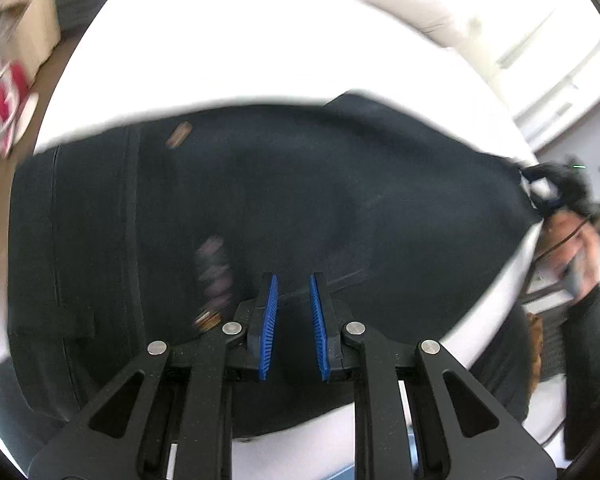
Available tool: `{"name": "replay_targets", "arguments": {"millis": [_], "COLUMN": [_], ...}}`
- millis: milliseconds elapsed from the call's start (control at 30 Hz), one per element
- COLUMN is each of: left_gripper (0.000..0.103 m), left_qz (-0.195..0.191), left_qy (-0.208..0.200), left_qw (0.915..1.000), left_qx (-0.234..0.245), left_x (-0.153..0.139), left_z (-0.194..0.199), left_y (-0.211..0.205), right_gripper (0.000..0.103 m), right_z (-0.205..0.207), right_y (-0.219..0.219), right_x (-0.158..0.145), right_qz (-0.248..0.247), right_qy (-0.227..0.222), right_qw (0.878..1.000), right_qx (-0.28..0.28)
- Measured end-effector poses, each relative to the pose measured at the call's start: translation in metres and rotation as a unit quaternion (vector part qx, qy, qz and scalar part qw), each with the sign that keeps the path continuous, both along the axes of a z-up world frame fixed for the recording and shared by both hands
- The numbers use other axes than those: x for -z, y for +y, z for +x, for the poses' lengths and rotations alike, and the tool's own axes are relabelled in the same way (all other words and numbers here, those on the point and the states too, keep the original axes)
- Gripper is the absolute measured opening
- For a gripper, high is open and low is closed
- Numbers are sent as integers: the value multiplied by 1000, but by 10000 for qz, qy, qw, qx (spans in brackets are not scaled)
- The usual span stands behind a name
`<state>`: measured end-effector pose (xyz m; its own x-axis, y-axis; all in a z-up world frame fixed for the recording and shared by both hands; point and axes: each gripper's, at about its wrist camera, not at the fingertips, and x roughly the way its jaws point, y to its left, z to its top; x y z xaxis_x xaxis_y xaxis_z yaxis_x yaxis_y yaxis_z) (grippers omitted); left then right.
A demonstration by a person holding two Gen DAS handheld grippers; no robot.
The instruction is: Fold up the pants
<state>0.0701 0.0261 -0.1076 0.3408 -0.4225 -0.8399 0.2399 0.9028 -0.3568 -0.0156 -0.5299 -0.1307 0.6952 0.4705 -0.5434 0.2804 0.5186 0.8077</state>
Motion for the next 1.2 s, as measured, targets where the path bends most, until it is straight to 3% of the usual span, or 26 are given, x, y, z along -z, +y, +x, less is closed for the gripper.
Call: {"name": "replay_targets", "arguments": {"millis": [33, 133, 200, 300, 367, 433, 467, 500, 567, 600, 633, 733, 867, 933, 1000, 1033, 1133, 1200], "left_gripper": [16, 16, 16, 16, 16, 14, 11, 10, 10, 10, 10, 10, 10, 10, 10, 10, 10, 10], "left_qz": [-72, -307, -187, 22, 270, -44, -346, -396, -287, -348, -266, -265, -113, -277, -272, -263, -528, -690], "left_qy": [-123, -386, -435, -57, 140, 293, 396, 385, 248, 247, 225, 80, 151, 139, 136, 126, 175, 196], "left_qw": [9998, 9969, 9947, 9953, 9966, 9984, 9982, 9984, 9990, 9984, 9978, 9964, 9967, 9955, 9957, 9960, 9944, 9930], "left_qx": [101, 613, 917, 964, 762, 480, 300, 68, -217, -369, -569, -797, -795, -899, -874, -841, -895, -944], "left_x": [-10, -30, -19, 16, 38, 52, 54, 51, 45, 43, 41, 28, 39, 43, 45, 45, 49, 51], "left_z": [4, 30, 54, 86, 100, 108, 109, 107, 99, 95, 91, 73, 58, 54, 54, 53, 52, 51], "left_y": [-8, -51, -81, -94, -81, -50, -31, -9, 22, 36, 48, 65, 58, 64, 62, 66, 74, 77], "right_gripper": [6, 6, 0, 0, 0, 0, 0, 0, 0, 6, 6, 6, 6, 6, 6, 0, 0, 0], "right_z": [4, 16, 25, 24, 18, 16, 17, 20, 3, 3, 4, 34, 94, 116, 157, 171, 181, 183], "right_y": [37, 93, 102, 86, 71, 53, 39, 32, 30, 33, 41, 99, 208, 236, 256, 257, 228, 204], "right_x": [12, 39, 62, 74, 71, 67, 65, 63, 53, 45, 39, 21, 12, 24, 43, 56, 74, 71], "right_qz": [60, 104, 165, 480, 299, 47, -13, -74, -451, -592, -555, -175, -297, -429, -367, -440, 71, -105], "right_qy": [158, 473, 834, 658, 664, 606, 634, 666, 779, 804, 774, 370, 293, 505, 901, 1059, 1000, 936], "right_qw": [9987, 9937, 9902, 9925, 9952, 9974, 9977, 9977, 9959, 9950, 9954, 9937, 9684, 9605, 9587, 9591, 9712, 9832], "right_qx": [-480, -1011, -1104, -906, -651, -393, -250, -144, -12, -34, -110, -1039, -2458, -2704, -2674, -2589, -2160, -1562]}}
